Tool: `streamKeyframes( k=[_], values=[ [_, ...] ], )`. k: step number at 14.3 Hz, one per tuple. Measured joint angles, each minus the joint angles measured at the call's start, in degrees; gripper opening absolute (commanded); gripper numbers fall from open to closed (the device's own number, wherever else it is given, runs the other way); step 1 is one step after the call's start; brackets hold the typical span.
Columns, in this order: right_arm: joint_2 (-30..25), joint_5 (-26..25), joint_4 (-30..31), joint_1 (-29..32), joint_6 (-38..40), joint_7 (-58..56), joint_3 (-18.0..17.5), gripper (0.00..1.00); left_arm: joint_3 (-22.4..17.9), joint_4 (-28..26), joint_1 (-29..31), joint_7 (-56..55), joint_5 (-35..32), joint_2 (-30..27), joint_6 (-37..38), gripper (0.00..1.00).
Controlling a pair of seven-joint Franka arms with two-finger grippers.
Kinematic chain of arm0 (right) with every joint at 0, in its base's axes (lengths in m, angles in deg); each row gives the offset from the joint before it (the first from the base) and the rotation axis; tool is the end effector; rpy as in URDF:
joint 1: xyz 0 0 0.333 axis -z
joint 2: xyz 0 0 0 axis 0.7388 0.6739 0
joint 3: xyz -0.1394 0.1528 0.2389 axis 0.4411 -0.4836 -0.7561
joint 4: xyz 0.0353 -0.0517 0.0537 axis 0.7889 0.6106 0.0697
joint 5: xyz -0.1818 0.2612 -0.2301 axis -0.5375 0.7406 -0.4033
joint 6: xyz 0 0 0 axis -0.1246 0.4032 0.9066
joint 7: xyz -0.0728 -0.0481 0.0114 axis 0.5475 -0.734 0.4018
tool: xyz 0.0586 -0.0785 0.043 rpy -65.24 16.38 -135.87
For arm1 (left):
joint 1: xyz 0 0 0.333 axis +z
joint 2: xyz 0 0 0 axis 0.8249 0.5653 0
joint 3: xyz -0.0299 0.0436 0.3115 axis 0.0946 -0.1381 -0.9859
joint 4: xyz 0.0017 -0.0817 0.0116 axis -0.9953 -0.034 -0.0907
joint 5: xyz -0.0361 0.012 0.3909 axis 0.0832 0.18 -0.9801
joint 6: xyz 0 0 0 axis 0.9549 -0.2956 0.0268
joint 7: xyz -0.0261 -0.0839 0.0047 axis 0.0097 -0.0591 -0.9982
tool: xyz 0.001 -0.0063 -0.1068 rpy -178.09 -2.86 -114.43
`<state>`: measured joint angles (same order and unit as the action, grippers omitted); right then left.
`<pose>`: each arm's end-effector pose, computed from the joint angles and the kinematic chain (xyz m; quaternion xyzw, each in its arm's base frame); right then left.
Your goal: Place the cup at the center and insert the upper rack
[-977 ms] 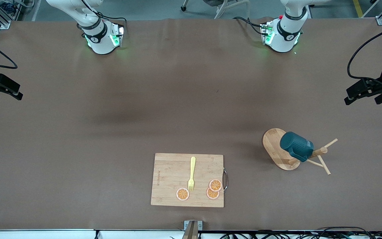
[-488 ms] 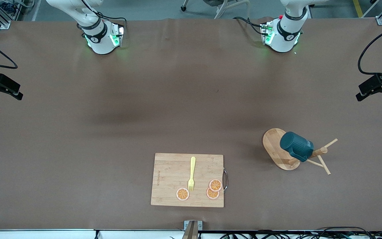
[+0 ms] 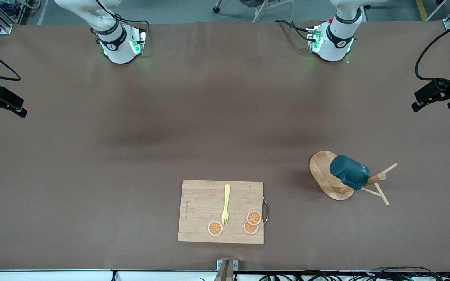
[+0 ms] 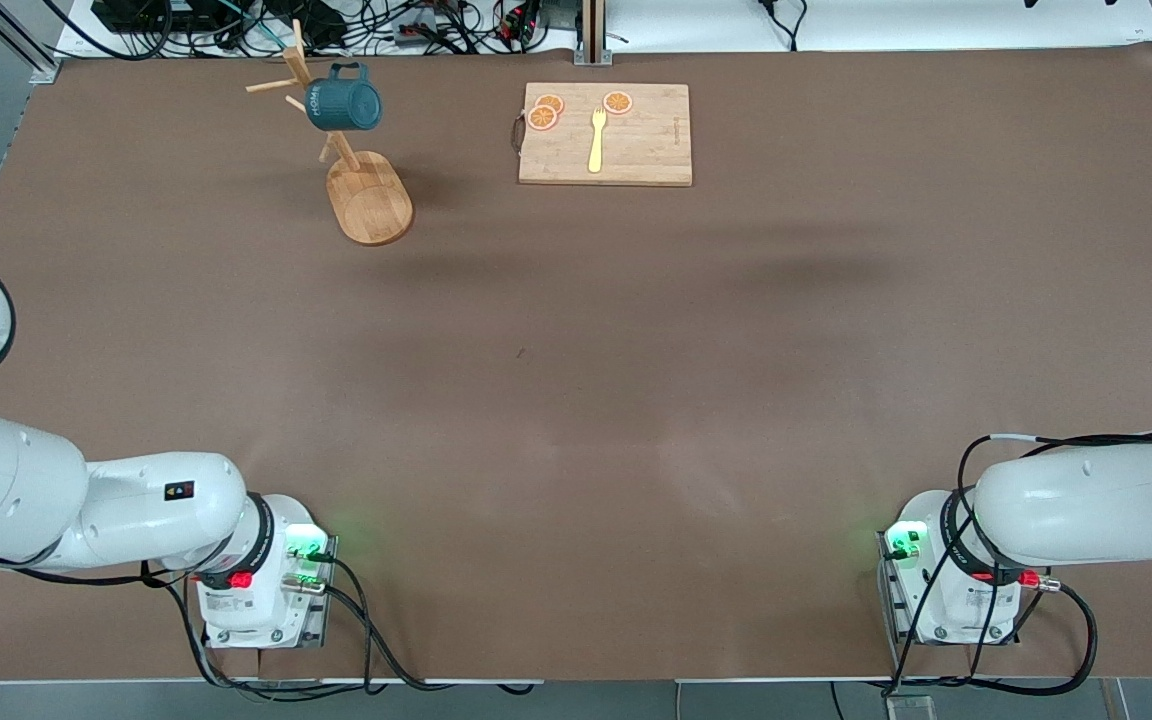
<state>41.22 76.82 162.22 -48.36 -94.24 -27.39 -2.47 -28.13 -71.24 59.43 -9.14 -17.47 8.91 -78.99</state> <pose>0.5620 -0.0302 0.6344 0.9992 -0.0135 0.0356 0.0101 0.5569 -0.0123 0.6407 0.9990 0.0103 0.0394 0.0179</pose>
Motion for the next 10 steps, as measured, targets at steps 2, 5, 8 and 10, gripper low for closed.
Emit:
streamKeyframes(
  k=[2,5,8,10],
  values=[
    [0.00,0.00,0.00,0.00,0.00,0.00,0.00,1.00,-5.37,0.00,-4.93,0.00,0.00,-0.01,-0.01,1.00],
    [0.00,0.00,0.00,0.00,0.01,0.00,0.01,1.00,-6.92,0.00,-6.03,0.01,0.00,-0.01,-0.35,1.00],
    [0.00,0.00,0.00,0.00,0.04,0.02,0.01,1.00,-7.13,0.02,-5.99,0.01,0.00,-0.01,-0.76,1.00],
    [0.00,0.00,0.00,0.00,0.05,0.03,0.06,1.00,-7.14,0.02,-5.98,0.01,0.00,-0.02,-0.78,1.00]
  ],
)
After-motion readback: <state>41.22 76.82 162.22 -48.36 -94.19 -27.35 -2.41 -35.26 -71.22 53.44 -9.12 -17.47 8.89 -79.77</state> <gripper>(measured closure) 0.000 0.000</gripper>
